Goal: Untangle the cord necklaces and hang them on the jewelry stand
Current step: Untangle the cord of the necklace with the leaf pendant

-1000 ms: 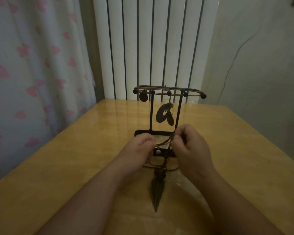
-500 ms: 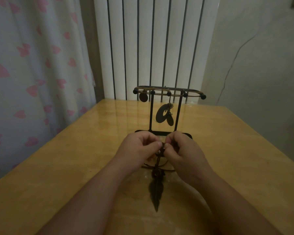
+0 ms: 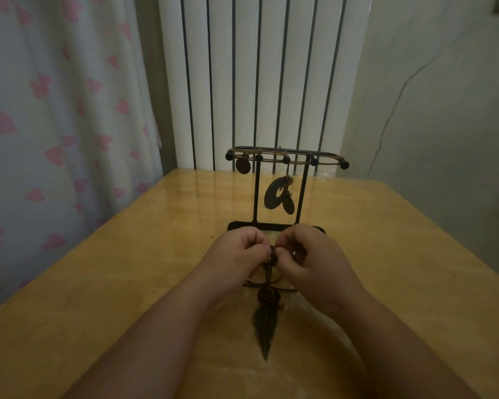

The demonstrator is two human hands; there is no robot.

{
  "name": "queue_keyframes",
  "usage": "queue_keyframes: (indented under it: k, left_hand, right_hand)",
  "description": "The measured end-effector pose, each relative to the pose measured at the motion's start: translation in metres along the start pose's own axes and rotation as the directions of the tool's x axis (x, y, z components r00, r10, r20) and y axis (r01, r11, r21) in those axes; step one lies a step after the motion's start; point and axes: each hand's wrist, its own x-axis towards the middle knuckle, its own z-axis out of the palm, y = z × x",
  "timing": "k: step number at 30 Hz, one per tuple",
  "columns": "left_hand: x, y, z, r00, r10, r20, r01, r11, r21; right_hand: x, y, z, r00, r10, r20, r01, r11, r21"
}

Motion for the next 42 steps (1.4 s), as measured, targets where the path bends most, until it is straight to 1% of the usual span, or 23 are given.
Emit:
queue_keyframes:
  k: [8,13,16,20,24,27,30,34,36,39,42]
  left_hand:
    - [0.0,-0.001,0.001,0.999,0.042,-0.018,-0.04,0.995,0.09]
    - [-0.001,-0.002,0.003,0.999,0.052,-0.012,-0.05,0.986,0.158]
    - [-0.001,-0.001,0.004,0.998,0.06,-0.004,-0.058,0.981,0.184]
    - [-0.003,0.001,0.004,0.995,0.09,-0.031,-0.083,0.977,0.194]
    - [-0.003,0.0,0.003,0.993,0.113,-0.024,-0.104,0.966,0.235]
    - [-0.002,0.001,0.004,0.995,0.094,-0.019,-0.088,0.976,0.197]
    - [-0.001,0.002,0.004,0.999,0.04,0.011,-0.04,0.995,0.09]
    - [-0.002,0.003,0.004,0.998,-0.027,0.057,0.032,0.995,-0.098]
    - [-0.002,0.003,0.003,0.997,-0.041,0.061,0.05,0.985,-0.167]
    - [-0.001,0.0,0.002,0.998,-0.053,0.033,0.057,0.987,-0.149]
    - [-0.001,0.001,0.003,0.999,-0.048,0.015,0.049,0.995,-0.086]
  right_hand:
    - [-0.001,-0.005,-0.003,0.999,-0.039,0.01,0.039,0.996,-0.086]
    - [0.003,-0.006,-0.004,0.995,0.002,0.1,0.015,0.986,-0.166]
    - [0.003,-0.005,-0.003,0.992,0.017,0.124,0.008,0.981,-0.193]
    - [0.003,-0.004,-0.004,0.993,0.003,0.119,0.021,0.979,-0.201]
    - [0.002,-0.004,-0.003,0.993,-0.014,0.117,0.037,0.979,-0.201]
    - [0.002,-0.005,-0.001,0.996,-0.033,0.083,0.048,0.982,-0.183]
    - [0.001,-0.004,0.002,0.998,-0.031,0.054,0.037,0.993,-0.116]
    - [0.001,-0.003,0.008,1.0,0.015,0.009,-0.016,0.997,0.072]
    - [0.001,-0.002,0.009,0.999,0.034,-0.012,-0.032,0.991,0.127]
    - [0.001,0.003,0.007,0.999,0.036,-0.003,-0.036,0.994,0.104]
    - [0.0,0.003,0.003,0.998,-0.015,-0.063,0.021,0.995,0.095]
